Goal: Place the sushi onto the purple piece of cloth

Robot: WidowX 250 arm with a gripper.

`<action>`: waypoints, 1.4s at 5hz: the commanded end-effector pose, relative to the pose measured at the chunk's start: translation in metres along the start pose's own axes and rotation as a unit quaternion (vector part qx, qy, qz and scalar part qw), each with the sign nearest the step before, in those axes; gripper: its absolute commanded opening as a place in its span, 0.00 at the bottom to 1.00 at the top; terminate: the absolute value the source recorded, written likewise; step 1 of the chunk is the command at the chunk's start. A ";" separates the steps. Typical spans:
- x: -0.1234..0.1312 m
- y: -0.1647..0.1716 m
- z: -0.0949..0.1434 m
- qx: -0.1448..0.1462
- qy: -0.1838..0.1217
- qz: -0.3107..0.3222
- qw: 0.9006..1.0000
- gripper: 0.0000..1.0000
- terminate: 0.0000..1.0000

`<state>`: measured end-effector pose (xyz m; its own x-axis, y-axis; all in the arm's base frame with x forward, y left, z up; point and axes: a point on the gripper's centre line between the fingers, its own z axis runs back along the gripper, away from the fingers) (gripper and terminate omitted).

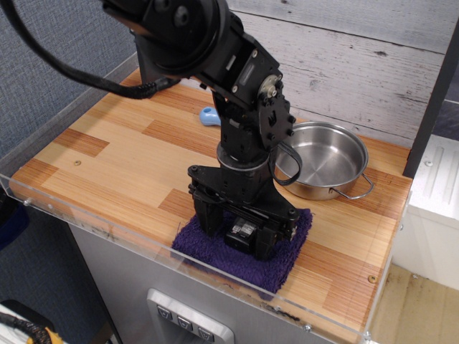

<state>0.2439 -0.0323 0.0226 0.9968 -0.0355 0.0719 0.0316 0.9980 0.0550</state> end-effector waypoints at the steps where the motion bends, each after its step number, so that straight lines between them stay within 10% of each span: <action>1: 0.016 -0.002 0.034 -0.021 -0.050 0.023 0.998 1.00 0.00; 4: 0.020 -0.002 0.095 -0.043 -0.137 0.051 0.988 1.00 0.00; 7: 0.020 -0.002 0.095 -0.043 -0.137 0.051 0.988 1.00 0.00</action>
<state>0.2565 -0.0383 0.1068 0.9515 0.0679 0.3002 -0.0576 0.9974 -0.0433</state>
